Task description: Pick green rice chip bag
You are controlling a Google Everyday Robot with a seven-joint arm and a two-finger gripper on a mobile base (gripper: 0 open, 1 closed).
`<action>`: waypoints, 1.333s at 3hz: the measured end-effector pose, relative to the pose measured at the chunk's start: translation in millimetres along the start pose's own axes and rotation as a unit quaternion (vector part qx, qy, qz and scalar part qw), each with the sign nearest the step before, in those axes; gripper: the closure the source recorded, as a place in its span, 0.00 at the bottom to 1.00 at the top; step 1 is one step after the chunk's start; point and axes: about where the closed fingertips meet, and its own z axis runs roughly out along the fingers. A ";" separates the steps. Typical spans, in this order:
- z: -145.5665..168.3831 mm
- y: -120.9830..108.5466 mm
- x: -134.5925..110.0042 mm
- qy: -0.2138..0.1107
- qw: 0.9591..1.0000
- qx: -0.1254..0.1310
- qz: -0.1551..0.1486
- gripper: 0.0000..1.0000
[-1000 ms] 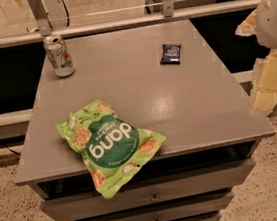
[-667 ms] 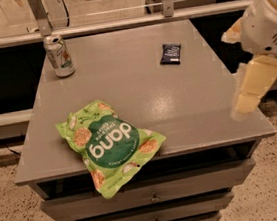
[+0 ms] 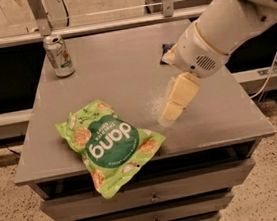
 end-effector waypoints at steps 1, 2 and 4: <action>45.1 12.3 -28.3 -0.039 0.998 -0.037 0.025 0.00; 100.2 26.9 -45.1 -0.056 0.993 -0.080 0.061 0.00; 131.7 44.9 -61.9 -0.064 0.986 -0.130 0.086 0.15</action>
Offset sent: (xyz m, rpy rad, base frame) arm 0.0046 0.1317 -0.0906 0.2125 0.2344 -0.0117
